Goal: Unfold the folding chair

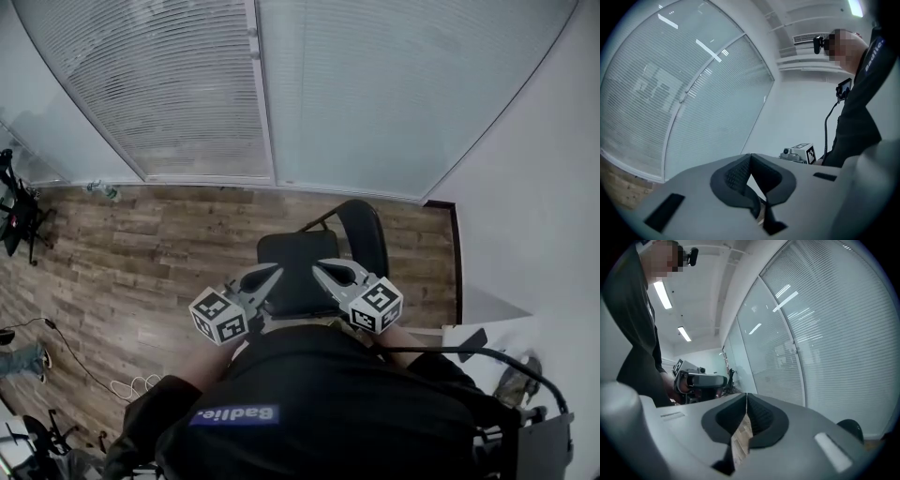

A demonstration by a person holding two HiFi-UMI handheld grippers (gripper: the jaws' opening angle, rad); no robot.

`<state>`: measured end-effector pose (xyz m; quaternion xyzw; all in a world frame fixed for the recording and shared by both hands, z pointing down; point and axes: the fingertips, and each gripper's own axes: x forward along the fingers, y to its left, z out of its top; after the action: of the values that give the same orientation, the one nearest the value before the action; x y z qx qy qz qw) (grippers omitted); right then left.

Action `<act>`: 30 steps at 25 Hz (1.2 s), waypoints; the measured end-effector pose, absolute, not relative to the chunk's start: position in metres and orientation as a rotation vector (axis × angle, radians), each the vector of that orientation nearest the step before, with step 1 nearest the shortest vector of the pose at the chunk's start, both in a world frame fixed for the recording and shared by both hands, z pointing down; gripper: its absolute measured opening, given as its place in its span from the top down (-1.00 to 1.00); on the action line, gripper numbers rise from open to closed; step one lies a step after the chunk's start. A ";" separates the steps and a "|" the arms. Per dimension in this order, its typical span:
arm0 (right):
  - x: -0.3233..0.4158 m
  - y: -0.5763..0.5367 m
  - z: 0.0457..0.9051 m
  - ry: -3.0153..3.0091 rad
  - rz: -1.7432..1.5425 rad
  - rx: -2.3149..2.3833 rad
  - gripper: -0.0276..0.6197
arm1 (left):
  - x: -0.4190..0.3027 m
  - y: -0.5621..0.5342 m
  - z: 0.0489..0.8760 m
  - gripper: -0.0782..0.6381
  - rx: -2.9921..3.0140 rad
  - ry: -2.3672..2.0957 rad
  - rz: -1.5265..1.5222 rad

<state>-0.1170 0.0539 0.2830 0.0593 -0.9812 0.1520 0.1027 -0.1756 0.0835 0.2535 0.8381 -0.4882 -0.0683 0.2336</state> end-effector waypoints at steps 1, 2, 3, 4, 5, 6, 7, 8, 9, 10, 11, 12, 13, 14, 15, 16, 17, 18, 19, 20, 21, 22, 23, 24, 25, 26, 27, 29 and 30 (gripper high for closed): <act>-0.120 0.057 0.274 -2.913 0.450 0.160 0.89 | -0.174 0.084 0.245 0.77 2.319 -1.339 -0.196; -0.122 0.059 0.266 -2.929 0.447 0.146 0.90 | -0.172 0.084 0.235 0.77 2.341 -1.339 -0.202; -0.124 0.061 0.258 -2.946 0.441 0.134 0.91 | -0.171 0.083 0.227 0.77 2.365 -1.342 -0.206; -0.126 0.061 0.250 -2.963 0.429 0.124 0.91 | -0.169 0.082 0.219 0.77 2.388 -1.348 -0.208; -0.127 0.062 0.244 -2.981 0.410 0.117 0.91 | -0.168 0.081 0.214 0.77 2.408 -1.354 -0.206; -0.128 0.062 0.239 -2.999 0.387 0.114 0.91 | -0.166 0.080 0.210 0.77 2.423 -1.360 -0.203; -0.128 0.063 0.237 -3.013 0.364 0.115 0.91 | -0.164 0.080 0.209 0.77 2.430 -1.366 -0.198; -0.128 0.064 0.236 -3.021 0.350 0.117 0.91 | -0.161 0.080 0.210 0.77 2.431 -1.371 -0.193; -0.127 0.064 0.237 -3.023 0.346 0.123 0.91 | -0.159 0.081 0.211 0.77 2.427 -1.374 -0.190; -0.126 0.065 0.238 -3.020 0.351 0.129 0.91 | -0.156 0.082 0.213 0.77 2.422 -1.376 -0.188; -0.124 0.066 0.240 -3.017 0.357 0.135 0.91 | -0.155 0.083 0.215 0.77 2.418 -1.380 -0.186; -0.122 0.067 0.241 -3.018 0.362 0.140 0.91 | -0.153 0.085 0.217 0.77 2.417 -1.385 -0.182; -0.121 0.068 0.240 -3.022 0.365 0.144 0.91 | -0.153 0.086 0.217 0.77 2.419 -1.389 -0.178; -0.120 0.069 0.239 -3.027 0.368 0.146 0.91 | -0.152 0.087 0.217 0.77 2.420 -1.393 -0.173; -0.119 0.071 0.239 -3.031 0.370 0.147 0.91 | -0.152 0.088 0.217 0.77 2.421 -1.395 -0.168; -0.118 0.072 0.238 -3.031 0.371 0.145 0.91 | -0.152 0.088 0.217 0.77 2.422 -1.397 -0.164; -0.118 0.073 0.238 -3.030 0.372 0.142 0.91 | -0.151 0.089 0.217 0.77 2.422 -1.399 -0.162; -0.118 0.075 0.238 -3.029 0.373 0.139 0.91 | -0.150 0.090 0.217 0.77 2.422 -1.399 -0.160; -0.119 0.076 0.238 -3.028 0.375 0.135 0.91 | -0.149 0.091 0.218 0.77 2.423 -1.399 -0.158; -0.119 0.078 0.238 -3.027 0.377 0.131 0.91 | -0.149 0.092 0.218 0.77 2.423 -1.399 -0.155; -0.119 0.079 0.239 -3.025 0.381 0.127 0.91 | -0.149 0.093 0.219 0.77 2.422 -1.399 -0.153; -0.120 0.080 0.239 -3.022 0.383 0.123 0.91 | -0.149 0.094 0.221 0.77 2.420 -1.399 -0.152; -0.120 0.080 0.240 -3.022 0.384 0.121 0.91 | -0.149 0.094 0.222 0.77 2.417 -1.400 -0.152; -0.120 0.080 0.240 -3.023 0.382 0.119 0.91 | -0.149 0.095 0.222 0.77 2.414 -1.400 -0.151; -0.120 0.081 0.241 -3.024 0.381 0.120 0.91 | -0.149 0.096 0.223 0.77 2.411 -1.400 -0.151; -0.120 0.082 0.242 -3.024 0.381 0.122 0.91 | -0.150 0.098 0.224 0.77 2.408 -1.401 -0.151; -0.121 0.083 0.242 -3.024 0.382 0.123 0.91 | -0.150 0.099 0.224 0.77 2.407 -1.402 -0.151; -0.123 0.086 0.243 -3.020 0.382 0.118 0.91 | -0.153 0.102 0.225 0.77 2.403 -1.406 -0.149; -0.125 0.087 0.243 -3.021 0.377 0.114 0.91 | -0.154 0.102 0.225 0.77 2.401 -1.408 -0.149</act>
<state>-0.1246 0.0866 0.2429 0.0374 -0.9905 0.1238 0.0476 -0.1540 0.1023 0.2254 0.8479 -0.4973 -0.0527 0.1761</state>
